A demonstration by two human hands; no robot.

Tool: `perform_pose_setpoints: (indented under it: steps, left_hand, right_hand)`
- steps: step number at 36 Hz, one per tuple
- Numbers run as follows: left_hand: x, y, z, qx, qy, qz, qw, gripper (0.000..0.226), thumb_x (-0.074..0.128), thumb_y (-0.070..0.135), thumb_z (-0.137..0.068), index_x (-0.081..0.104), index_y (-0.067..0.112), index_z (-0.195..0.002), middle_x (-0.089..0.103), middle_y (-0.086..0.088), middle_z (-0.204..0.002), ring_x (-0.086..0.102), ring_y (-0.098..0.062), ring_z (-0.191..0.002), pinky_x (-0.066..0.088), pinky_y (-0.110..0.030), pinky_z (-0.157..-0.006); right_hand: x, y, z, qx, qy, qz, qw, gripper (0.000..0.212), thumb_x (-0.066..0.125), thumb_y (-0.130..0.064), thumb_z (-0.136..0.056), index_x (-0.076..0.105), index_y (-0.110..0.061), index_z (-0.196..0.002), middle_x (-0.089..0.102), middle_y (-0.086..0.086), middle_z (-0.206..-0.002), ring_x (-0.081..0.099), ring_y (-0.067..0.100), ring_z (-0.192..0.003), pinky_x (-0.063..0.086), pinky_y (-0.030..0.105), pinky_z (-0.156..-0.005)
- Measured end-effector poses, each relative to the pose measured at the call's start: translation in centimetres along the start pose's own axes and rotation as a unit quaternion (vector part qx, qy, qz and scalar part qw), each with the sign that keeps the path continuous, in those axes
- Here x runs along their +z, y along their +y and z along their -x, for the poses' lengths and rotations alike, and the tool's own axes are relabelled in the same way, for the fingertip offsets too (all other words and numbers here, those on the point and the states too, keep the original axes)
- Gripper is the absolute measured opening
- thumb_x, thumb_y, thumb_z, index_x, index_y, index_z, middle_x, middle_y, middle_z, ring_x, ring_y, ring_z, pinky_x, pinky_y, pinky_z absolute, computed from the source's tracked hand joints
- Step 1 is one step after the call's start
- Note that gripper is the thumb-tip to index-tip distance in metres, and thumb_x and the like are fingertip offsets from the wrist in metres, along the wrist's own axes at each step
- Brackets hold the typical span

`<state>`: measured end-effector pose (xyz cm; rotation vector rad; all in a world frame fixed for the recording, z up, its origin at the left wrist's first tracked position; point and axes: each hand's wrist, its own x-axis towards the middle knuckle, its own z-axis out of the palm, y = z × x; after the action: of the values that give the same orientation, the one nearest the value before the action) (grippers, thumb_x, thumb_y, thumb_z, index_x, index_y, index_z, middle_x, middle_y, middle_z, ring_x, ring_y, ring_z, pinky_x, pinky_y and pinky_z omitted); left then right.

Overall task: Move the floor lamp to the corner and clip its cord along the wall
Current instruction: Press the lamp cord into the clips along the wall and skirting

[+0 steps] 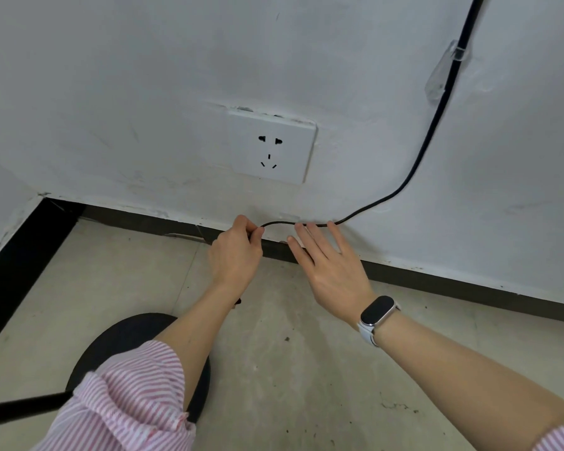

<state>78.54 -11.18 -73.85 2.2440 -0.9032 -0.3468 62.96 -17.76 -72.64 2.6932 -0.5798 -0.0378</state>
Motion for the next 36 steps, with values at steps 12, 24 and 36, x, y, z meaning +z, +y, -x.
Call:
perform_pose_setpoints:
  steps: [12,24,36]
  left_hand:
    - [1.2,-0.9,0.2,-0.006,-0.038,0.016,0.999,0.016,0.053,0.028,-0.089,0.053,0.015,-0.080,0.070,0.000,-0.072,0.066,-0.022,-0.066,0.052,-0.039,-0.064]
    - [1.5,0.5,-0.5,-0.048,-0.020,0.056,0.997,0.015,0.054,0.028,-0.087,0.058,0.014,-0.081,0.070,-0.002,-0.074,0.064,-0.024,-0.069,0.052,-0.039,-0.066]
    - [-0.9,0.4,-2.4,0.117,0.095,-0.082,0.985,0.012,0.066,0.019,-0.082,0.063,0.008,-0.087,0.071,-0.007,-0.081,0.062,-0.025,-0.075,0.031,-0.042,-0.100]
  right_hand:
    - [0.6,1.0,-0.3,-0.012,0.022,0.021,0.999,0.052,0.039,-0.010,-0.079,0.046,-0.002,-0.129,0.048,0.010,-0.140,0.044,0.027,-0.129,0.029,0.053,-0.108]
    - [0.7,1.2,0.1,-0.005,-0.005,0.019,1.000,0.056,0.043,-0.015,-0.081,0.039,-0.008,-0.136,0.044,0.013,-0.143,0.042,0.027,-0.131,0.031,0.048,-0.108]
    - [0.9,2.1,0.7,-0.006,-0.009,-0.007,1.000,0.055,0.059,-0.015,-0.073,0.051,-0.006,-0.127,0.051,0.011,-0.137,0.055,0.029,-0.117,0.041,0.044,-0.104]
